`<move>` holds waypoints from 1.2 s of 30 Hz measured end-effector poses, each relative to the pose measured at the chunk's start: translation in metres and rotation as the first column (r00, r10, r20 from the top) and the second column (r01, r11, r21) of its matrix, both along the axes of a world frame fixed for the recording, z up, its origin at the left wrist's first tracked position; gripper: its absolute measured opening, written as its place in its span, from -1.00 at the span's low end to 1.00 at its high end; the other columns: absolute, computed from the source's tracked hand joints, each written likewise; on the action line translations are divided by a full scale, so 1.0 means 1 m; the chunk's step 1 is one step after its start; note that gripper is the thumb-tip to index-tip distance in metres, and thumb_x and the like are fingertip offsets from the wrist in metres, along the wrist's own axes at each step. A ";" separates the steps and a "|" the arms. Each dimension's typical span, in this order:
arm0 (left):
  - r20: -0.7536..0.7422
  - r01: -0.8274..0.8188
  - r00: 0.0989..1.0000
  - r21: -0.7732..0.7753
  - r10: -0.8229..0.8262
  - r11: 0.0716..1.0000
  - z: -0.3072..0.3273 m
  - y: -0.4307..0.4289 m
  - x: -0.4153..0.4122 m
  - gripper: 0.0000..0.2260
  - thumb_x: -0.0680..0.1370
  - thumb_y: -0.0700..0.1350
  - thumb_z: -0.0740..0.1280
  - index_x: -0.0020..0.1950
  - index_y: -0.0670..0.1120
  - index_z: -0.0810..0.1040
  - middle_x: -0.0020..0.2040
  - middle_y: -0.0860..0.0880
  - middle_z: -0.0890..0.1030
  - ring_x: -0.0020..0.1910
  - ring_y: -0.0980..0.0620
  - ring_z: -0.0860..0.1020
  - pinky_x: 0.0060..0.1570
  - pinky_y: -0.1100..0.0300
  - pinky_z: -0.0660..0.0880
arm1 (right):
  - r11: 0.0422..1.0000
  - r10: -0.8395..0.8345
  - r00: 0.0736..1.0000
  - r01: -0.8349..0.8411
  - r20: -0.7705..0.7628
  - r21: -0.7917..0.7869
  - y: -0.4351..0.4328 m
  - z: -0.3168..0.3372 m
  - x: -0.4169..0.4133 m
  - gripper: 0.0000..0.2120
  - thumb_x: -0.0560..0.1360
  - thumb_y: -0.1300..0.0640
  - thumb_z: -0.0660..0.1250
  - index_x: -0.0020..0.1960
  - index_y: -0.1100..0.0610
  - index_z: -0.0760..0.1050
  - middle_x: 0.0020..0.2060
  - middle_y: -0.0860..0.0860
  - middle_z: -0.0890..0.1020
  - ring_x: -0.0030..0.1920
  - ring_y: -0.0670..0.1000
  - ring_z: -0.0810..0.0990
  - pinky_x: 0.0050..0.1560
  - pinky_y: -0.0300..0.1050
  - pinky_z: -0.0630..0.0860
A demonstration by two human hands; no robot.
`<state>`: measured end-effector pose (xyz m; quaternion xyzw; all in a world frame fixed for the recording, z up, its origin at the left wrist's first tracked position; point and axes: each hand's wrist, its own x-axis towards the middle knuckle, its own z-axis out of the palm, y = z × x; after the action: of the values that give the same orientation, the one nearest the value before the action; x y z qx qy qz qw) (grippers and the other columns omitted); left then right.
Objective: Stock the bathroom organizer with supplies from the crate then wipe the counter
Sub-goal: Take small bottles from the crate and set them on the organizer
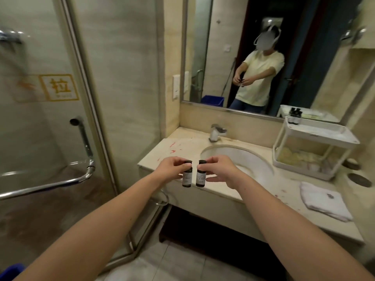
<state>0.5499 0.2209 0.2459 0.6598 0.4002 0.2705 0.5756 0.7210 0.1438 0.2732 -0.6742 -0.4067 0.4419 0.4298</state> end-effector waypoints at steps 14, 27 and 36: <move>-0.072 0.307 0.952 0.236 -0.299 0.922 0.057 0.001 0.148 -0.82 0.57 -0.12 0.36 0.16 -0.09 0.58 0.04 -0.04 0.66 0.02 0.08 0.61 -0.04 0.20 0.55 | 0.962 -0.264 0.959 0.255 0.098 0.099 -0.032 0.042 0.132 -0.85 0.38 0.17 0.54 -0.10 0.10 0.59 -0.21 0.02 0.69 -0.17 -0.03 0.68 -0.15 -0.06 0.66; -0.092 0.534 0.842 0.271 -0.531 0.801 0.068 0.050 0.327 -0.79 0.55 -0.10 0.39 0.17 -0.11 0.57 -0.02 -0.01 0.65 -0.02 0.09 0.61 -0.10 0.27 0.56 | 0.880 -0.475 0.871 0.464 0.126 0.104 -0.017 0.060 0.270 -0.78 0.43 0.22 0.50 0.05 0.17 0.57 -0.05 0.08 0.68 0.00 0.04 0.66 0.06 0.04 0.63; -0.088 0.619 0.770 0.337 -0.631 0.709 0.088 0.098 0.440 -0.91 0.51 -0.15 0.43 -0.03 0.02 0.61 -0.14 0.04 0.66 -0.24 0.23 0.58 -0.29 0.39 0.51 | 0.817 -0.574 0.811 0.561 0.109 0.132 0.016 0.076 0.369 -0.80 0.40 0.24 0.52 -0.03 0.11 0.56 -0.06 0.05 0.67 -0.05 -0.02 0.66 -0.23 -0.16 0.60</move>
<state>0.9897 0.3189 0.3342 0.8420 0.0893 0.1369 0.5142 1.0899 0.1602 0.3490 -0.7740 -0.2371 0.2240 0.5428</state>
